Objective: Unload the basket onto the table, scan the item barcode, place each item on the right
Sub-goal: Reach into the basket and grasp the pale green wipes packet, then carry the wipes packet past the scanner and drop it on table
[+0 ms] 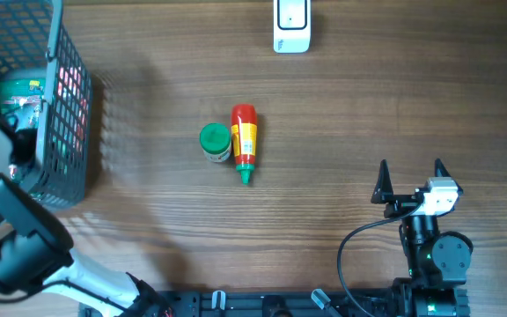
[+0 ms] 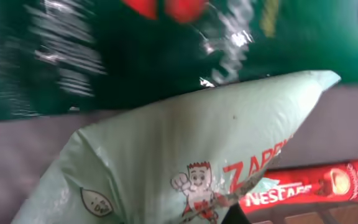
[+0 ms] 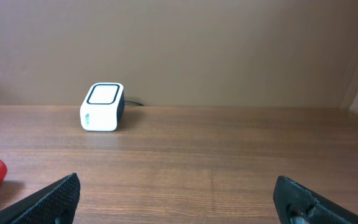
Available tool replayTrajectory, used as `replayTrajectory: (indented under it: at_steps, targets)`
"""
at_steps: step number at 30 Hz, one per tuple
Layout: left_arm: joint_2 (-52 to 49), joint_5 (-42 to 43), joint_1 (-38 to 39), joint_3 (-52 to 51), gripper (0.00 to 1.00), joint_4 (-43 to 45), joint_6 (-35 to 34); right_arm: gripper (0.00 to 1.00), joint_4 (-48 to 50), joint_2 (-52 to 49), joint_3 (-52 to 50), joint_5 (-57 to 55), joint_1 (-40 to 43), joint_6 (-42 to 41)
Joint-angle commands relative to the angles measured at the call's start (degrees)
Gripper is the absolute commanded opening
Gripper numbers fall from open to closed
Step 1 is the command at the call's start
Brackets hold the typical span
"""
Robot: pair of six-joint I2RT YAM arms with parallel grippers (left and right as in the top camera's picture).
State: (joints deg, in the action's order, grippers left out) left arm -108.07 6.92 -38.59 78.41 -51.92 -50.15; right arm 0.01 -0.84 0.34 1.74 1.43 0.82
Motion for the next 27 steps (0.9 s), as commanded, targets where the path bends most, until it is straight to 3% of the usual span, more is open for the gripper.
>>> replayTrajectory:
  at_steps: [1, 6, 13, 18, 22, 26, 27]
  targets:
    - [8.1, -2.7, -4.5, 4.6, 0.04, -1.5, 0.5, 1.0, 0.1, 0.3, 0.0, 0.9, -0.3, 0.7]
    - [16.8, 2.2, -8.5, 5.3, 0.04, -1.0, 0.5, 1.0, 0.1, 0.3, 0.0, 0.9, -0.3, 0.7]
    - [27.3, 21.0, -10.0, 5.3, 0.04, 7.5, 0.5, 1.0, 0.1, 0.3, 0.0, 0.9, -0.3, 0.7]
    - [33.1, 35.2, -6.5, 5.3, 0.04, 11.5, 0.6, 1.0, 0.1, 0.3, 0.0, 0.9, -0.3, 0.7]
    - [36.1, 40.2, 3.5, 5.3, 0.04, 11.3, 10.1, 1.0, 0.1, 0.3, 0.0, 0.9, -0.3, 0.7]
    - [36.9, 39.6, 16.6, 5.3, 0.04, 9.7, 24.2, 1.0, 0.1, 0.3, 0.0, 0.9, -0.3, 0.7]
    - [36.8, 36.3, 22.9, 5.2, 0.04, 8.3, 28.2, 1.0, 0.1, 0.3, 0.0, 0.9, -0.3, 0.7]
